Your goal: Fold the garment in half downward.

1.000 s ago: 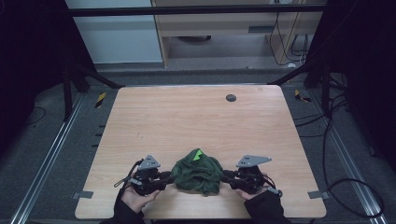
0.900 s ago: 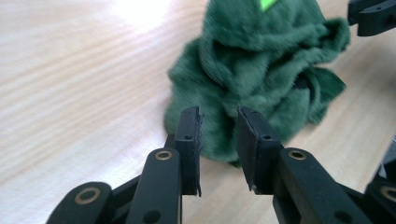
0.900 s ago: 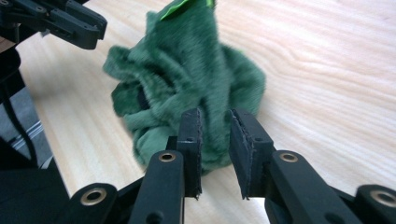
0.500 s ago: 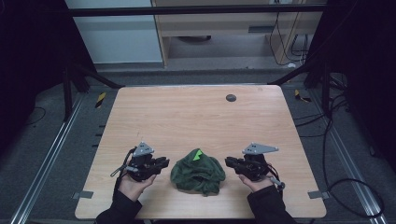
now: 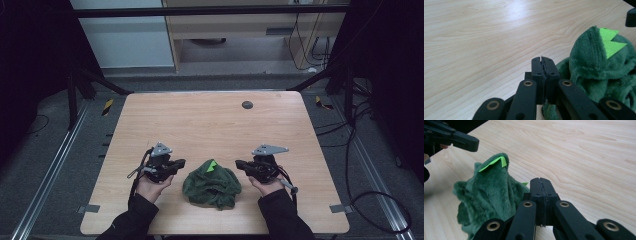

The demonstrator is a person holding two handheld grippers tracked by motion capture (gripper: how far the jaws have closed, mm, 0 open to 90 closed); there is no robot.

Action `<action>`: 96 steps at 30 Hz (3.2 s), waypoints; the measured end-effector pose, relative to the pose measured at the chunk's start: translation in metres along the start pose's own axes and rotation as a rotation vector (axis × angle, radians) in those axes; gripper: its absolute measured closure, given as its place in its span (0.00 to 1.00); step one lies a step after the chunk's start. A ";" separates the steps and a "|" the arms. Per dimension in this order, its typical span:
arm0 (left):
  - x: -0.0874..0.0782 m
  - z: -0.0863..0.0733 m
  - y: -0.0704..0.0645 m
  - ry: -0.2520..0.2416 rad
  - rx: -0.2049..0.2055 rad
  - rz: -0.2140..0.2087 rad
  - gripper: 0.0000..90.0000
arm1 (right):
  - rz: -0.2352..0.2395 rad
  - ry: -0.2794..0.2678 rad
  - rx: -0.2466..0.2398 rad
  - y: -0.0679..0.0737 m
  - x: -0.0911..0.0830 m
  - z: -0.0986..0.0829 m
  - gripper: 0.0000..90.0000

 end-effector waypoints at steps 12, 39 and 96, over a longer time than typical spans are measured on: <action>0.030 0.000 -0.008 0.053 0.018 -0.055 1.00 | 0.026 0.054 -0.010 0.006 0.029 0.000 1.00; 0.008 -0.018 -0.040 0.056 0.115 -0.179 1.00 | 0.117 0.066 -0.073 0.035 0.020 -0.013 1.00; -0.013 -0.046 -0.044 0.071 0.113 -0.119 0.93 | 0.096 0.042 -0.072 0.042 -0.002 -0.042 0.92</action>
Point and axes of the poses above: each handheld gripper's, and its own axes: x roughly forward along the jaws, z roughly out of its top, y roughly to its left, the point moved 5 cm from there along x, roughly forward along the jaws, and after that the axes turned 7 degrees about y, right-handed, at the moved point
